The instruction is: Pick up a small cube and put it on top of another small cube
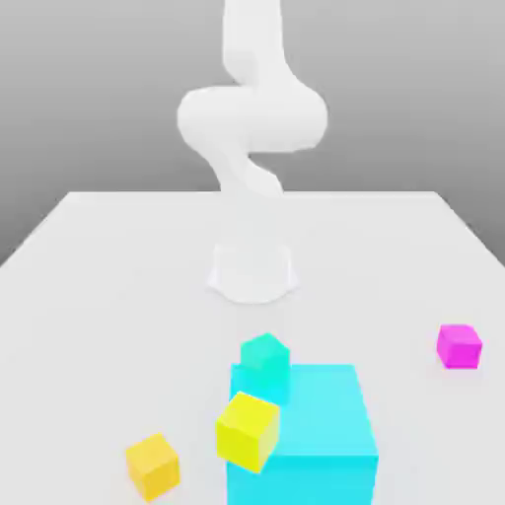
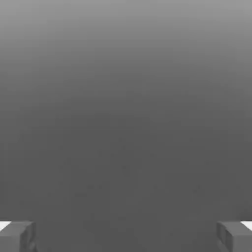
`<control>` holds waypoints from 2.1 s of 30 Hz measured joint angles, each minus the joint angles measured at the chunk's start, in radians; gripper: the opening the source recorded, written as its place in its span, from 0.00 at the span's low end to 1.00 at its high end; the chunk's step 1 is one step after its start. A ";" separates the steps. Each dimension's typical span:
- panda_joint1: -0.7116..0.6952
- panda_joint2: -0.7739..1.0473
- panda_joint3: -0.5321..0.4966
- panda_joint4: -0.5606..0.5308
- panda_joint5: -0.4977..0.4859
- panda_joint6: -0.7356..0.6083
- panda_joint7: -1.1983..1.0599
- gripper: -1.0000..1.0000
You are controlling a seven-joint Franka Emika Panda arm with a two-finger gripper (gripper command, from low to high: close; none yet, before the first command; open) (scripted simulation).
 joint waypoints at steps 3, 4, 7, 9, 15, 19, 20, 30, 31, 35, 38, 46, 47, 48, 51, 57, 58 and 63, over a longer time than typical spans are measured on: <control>0.084 0.090 0.010 -0.041 0.030 0.050 -0.081 0.50; 0.110 0.119 0.015 -0.054 0.040 0.066 -0.107 0.50; 0.187 0.205 0.033 -0.093 0.066 0.114 -0.181 0.50; 0.235 0.261 0.048 -0.119 0.081 0.146 -0.229 0.50; 0.367 0.431 0.113 -0.197 0.114 0.241 -0.364 0.50; 0.441 0.544 0.170 -0.249 0.111 0.307 -0.437 0.50; 0.457 0.573 0.186 -0.263 0.106 0.323 -0.451 0.50; 0.639 0.872 0.234 -0.368 -0.143 0.504 -0.435 0.50; 0.654 0.907 0.213 -0.363 -0.174 0.531 -0.414 0.50; 0.731 1.046 0.118 -0.337 -0.262 0.640 -0.349 0.00; 0.730 1.046 0.118 -0.337 -0.262 0.640 -0.349 0.00; 0.685 0.930 0.182 -0.361 -0.183 0.548 -0.410 0.00; 0.676 0.894 0.198 -0.368 -0.152 0.521 -0.433 0.00; 0.670 0.858 0.208 -0.375 -0.120 0.493 -0.458 0.00; 0.588 0.767 0.175 -0.388 -0.053 0.418 -0.610 0.00; 0.440 0.602 0.066 -0.407 -0.017 0.275 -0.900 0.00; 0.421 0.575 0.040 -0.411 -0.022 0.252 -0.942 0.00; 0.312 0.444 -0.098 -0.428 -0.073 0.138 -1.131 0.00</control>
